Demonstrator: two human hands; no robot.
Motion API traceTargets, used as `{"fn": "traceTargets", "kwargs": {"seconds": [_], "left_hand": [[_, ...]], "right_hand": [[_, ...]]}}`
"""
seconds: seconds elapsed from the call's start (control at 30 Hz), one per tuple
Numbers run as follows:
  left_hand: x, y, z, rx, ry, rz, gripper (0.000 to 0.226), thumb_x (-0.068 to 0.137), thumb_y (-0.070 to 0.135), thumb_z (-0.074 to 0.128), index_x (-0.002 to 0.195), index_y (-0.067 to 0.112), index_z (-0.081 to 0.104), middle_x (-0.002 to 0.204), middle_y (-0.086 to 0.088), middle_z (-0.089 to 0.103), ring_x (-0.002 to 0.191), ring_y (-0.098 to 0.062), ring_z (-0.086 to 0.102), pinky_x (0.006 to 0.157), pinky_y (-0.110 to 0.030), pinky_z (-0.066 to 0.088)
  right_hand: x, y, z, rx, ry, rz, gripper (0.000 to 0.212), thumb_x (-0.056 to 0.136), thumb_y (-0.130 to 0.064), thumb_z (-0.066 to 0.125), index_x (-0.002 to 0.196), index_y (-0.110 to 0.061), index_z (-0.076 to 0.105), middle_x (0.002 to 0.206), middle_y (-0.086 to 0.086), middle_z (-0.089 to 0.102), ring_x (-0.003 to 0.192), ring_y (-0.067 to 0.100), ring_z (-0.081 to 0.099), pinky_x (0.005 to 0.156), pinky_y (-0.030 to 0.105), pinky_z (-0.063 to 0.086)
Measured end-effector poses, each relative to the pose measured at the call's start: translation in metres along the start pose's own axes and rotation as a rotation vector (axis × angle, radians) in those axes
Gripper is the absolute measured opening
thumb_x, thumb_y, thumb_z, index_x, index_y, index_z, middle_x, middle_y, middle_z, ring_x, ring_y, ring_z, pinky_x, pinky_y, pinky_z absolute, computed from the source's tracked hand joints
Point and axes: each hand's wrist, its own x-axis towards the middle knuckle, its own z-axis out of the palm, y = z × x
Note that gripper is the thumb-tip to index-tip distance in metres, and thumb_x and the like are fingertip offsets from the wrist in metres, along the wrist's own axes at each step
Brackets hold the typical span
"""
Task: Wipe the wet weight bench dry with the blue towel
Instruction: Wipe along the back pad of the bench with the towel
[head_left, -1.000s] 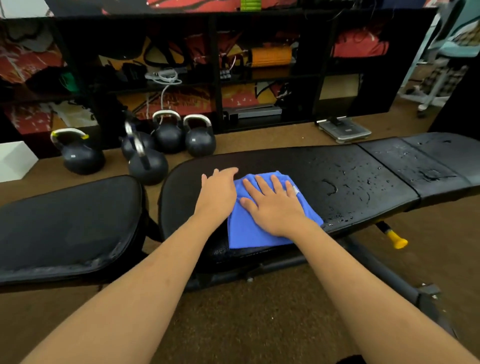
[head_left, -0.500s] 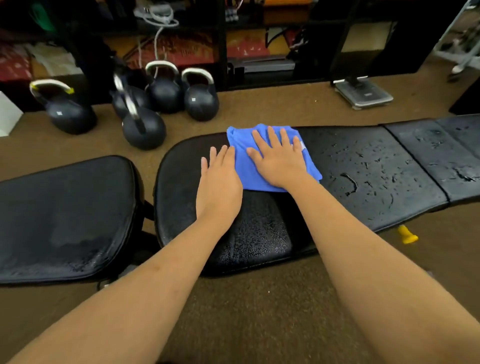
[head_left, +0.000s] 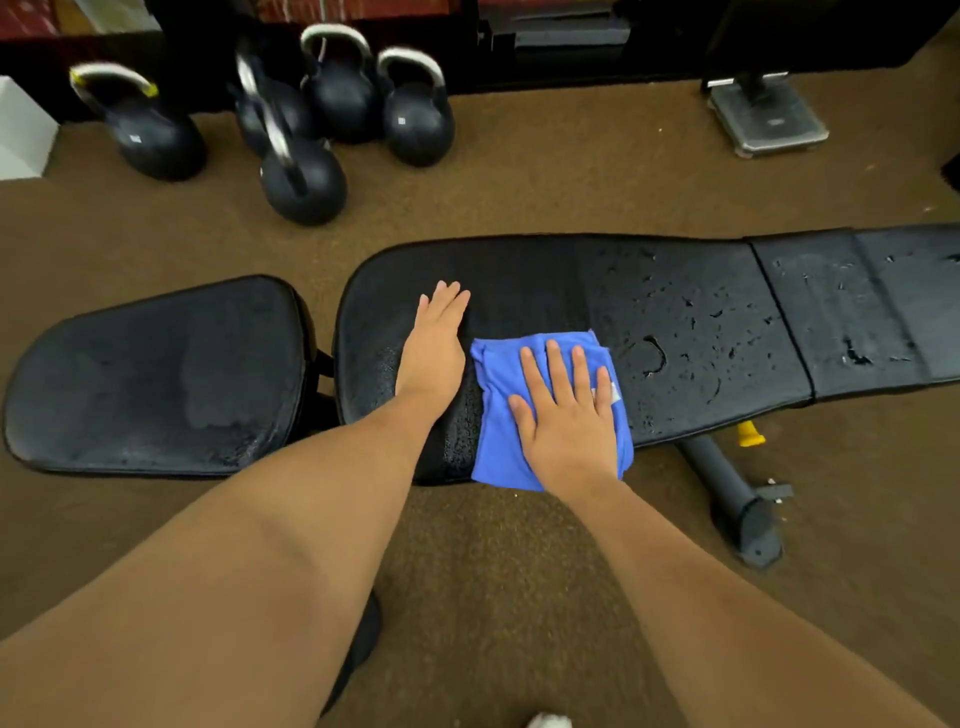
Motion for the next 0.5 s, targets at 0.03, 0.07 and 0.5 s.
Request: {"fn": "traceTargets", "kwargs": {"seconds": [0.03,0.07,0.5], "left_hand": [[-0.001,0.002,0.001,0.004,-0.009,-0.008,0.072,0.091,-0.014,0.035,0.155,0.02,0.032,0.165,0.002,0.018,0.153,-0.021,0.004,0.12,-0.028,0.016],[0.0,0.004,0.001,0.009,-0.003,-0.019,0.072,0.092,-0.014,0.036,0.155,0.02,0.03,0.165,0.003,0.017,0.153,-0.02,0.002,0.119,-0.028,0.019],[0.014,-0.003,0.017,0.422,0.086,0.158,0.052,0.104,0.019,0.021,0.154,0.009,0.032,0.161,-0.004,0.029,0.151,-0.018,0.017,0.124,-0.037,0.011]], "right_hand": [[0.003,0.001,0.001,0.005,-0.008,0.001,0.062,0.101,-0.055,0.012,0.157,-0.029,0.003,0.165,0.001,0.004,0.152,0.026,-0.005,0.122,0.052,0.003],[0.011,0.003,0.001,0.013,-0.01,-0.008,0.061,0.102,-0.054,0.012,0.157,-0.03,0.004,0.165,0.001,0.004,0.152,0.025,-0.005,0.122,0.051,0.001],[0.156,0.032,-0.015,0.086,-0.033,-0.039,0.061,0.101,-0.053,0.009,0.157,-0.028,0.001,0.165,0.003,-0.002,0.151,0.029,-0.007,0.12,0.051,-0.006]]}}
